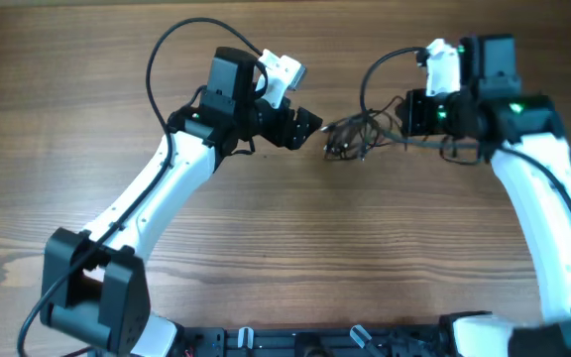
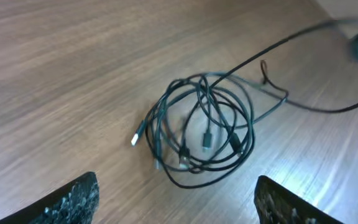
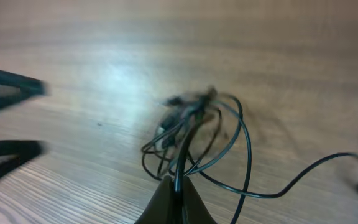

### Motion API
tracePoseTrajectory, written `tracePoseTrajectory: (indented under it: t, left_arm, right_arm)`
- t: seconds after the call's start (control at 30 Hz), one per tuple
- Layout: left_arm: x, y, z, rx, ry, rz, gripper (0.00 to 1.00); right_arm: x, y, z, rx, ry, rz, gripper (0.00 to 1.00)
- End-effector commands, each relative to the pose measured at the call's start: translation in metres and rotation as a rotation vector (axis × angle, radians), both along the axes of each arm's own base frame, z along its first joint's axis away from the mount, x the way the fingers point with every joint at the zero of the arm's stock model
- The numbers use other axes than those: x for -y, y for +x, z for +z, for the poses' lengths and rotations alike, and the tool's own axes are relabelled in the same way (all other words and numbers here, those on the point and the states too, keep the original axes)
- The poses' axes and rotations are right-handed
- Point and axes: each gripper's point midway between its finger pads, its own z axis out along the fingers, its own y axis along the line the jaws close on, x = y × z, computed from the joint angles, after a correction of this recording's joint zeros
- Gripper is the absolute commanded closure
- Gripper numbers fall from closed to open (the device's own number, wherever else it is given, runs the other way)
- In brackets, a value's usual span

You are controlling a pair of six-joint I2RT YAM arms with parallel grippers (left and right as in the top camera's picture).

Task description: Untangle cables

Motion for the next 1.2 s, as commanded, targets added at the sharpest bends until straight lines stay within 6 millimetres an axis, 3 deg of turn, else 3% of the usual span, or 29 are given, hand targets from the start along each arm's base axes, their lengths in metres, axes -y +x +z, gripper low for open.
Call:
tracePoseTrajectory:
  t: [0.0,0.17,0.33,0.57,0.7,0.77,0.9,1.0,1.17]
  left_arm:
    - [0.024,-0.014,-0.02,-0.075,-0.069,-0.141,0.18]
    - [0.066,-0.041,-0.044,-0.127,-0.095,-0.278,0.18]
    - [0.095,-0.048,-0.033,-0.039,-0.128,-0.346,0.18]
    - [0.115,-0.05,-0.026,0.037,-0.155,-0.385,0.21]
    - [0.128,-0.056,-0.052,-0.003,-0.143,-0.409,0.26]
    - [0.132,-0.057,-0.056,0.002,-0.146,-0.416,0.29]
    - [0.141,-0.039,-0.068,0.051,-0.117,-0.334,0.32]
    - [0.152,-0.033,-0.065,0.118,-0.137,-0.334,0.33]
    - [0.152,-0.03,-0.091,0.069,-0.117,-0.303,0.34]
  right_arm:
    - [-0.003,-0.018,0.06,0.158,0.043,0.003,0.96]
    - [0.002,-0.023,0.069,0.188,0.026,-0.017,0.96]
    - [0.002,-0.024,0.069,0.182,0.028,-0.019,0.96]
    - [0.002,-0.027,0.066,0.161,0.038,-0.033,0.96]
    - [0.002,-0.027,0.066,0.16,0.038,-0.033,0.96]
    - [0.002,-0.027,0.066,0.16,0.037,-0.033,0.96]
    - [0.002,-0.03,0.063,0.142,0.038,-0.03,0.96]
    - [0.001,-0.032,0.063,0.134,0.044,-0.025,0.96]
    - [-0.002,-0.033,0.063,0.132,0.057,-0.014,0.96]
